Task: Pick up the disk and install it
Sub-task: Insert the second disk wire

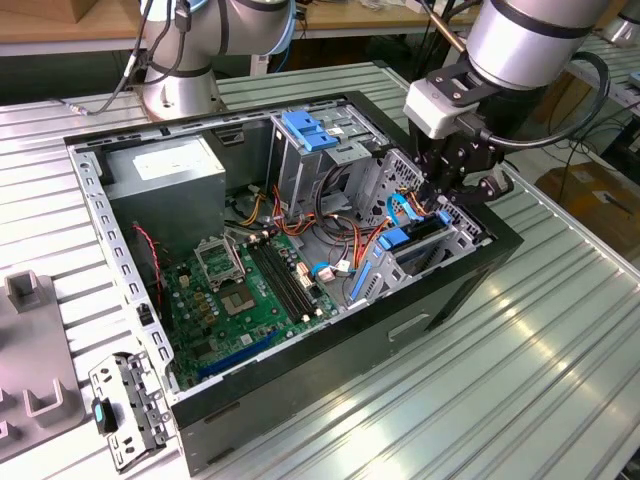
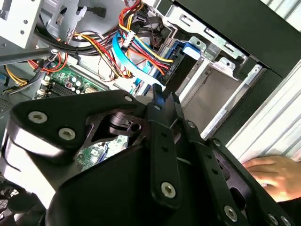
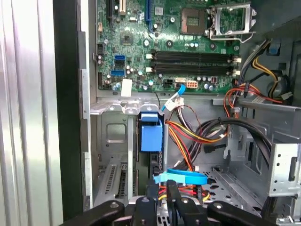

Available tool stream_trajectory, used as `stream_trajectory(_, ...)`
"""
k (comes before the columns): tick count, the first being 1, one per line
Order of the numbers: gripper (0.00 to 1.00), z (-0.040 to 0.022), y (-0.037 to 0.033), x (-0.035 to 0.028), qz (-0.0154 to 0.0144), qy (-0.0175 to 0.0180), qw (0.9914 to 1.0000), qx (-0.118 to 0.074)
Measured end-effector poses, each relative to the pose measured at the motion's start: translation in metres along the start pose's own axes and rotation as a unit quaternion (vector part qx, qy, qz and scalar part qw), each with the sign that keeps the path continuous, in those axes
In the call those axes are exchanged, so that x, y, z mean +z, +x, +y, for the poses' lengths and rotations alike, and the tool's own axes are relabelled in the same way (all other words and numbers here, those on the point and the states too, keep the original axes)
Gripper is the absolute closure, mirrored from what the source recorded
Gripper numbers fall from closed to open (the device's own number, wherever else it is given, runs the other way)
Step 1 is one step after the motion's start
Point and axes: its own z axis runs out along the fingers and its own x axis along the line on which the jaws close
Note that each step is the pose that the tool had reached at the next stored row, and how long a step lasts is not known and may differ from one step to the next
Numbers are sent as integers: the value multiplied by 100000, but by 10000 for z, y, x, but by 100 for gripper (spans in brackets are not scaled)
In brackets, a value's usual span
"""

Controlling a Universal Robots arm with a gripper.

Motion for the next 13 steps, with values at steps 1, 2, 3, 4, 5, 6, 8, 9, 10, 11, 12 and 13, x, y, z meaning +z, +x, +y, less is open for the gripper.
stream_trajectory(1, 76, 0, 0, 0, -10, 2, 100000, -2)
stream_trajectory(2, 78, 0, 0, -2, 2, 0, 100000, -4)
stream_trajectory(3, 85, 0, 0, -3, 8, -2, 100000, -3)
stream_trajectory(4, 89, 0, 0, -2, 2, 0, 100000, -2)
stream_trajectory(5, 89, 0, 0, -3, 4, -2, 100000, -1)
stream_trajectory(6, 89, -1, 0, -3, 4, 1, 100000, -2)
stream_trajectory(8, 89, -1, 0, -4, 8, -1, 100000, -2)
stream_trajectory(9, 89, -1, 0, -4, 5, -1, 100000, -2)
stream_trajectory(10, 89, -1, -1, -9, 6, 0, 100000, -1)
stream_trajectory(11, 89, -2, -1, -15, 5, 0, 100000, -3)
stream_trajectory(12, 89, -2, -1, -16, 7, -1, 100000, -1)
stream_trajectory(13, 89, -2, -1, -16, 6, -1, 100000, -1)
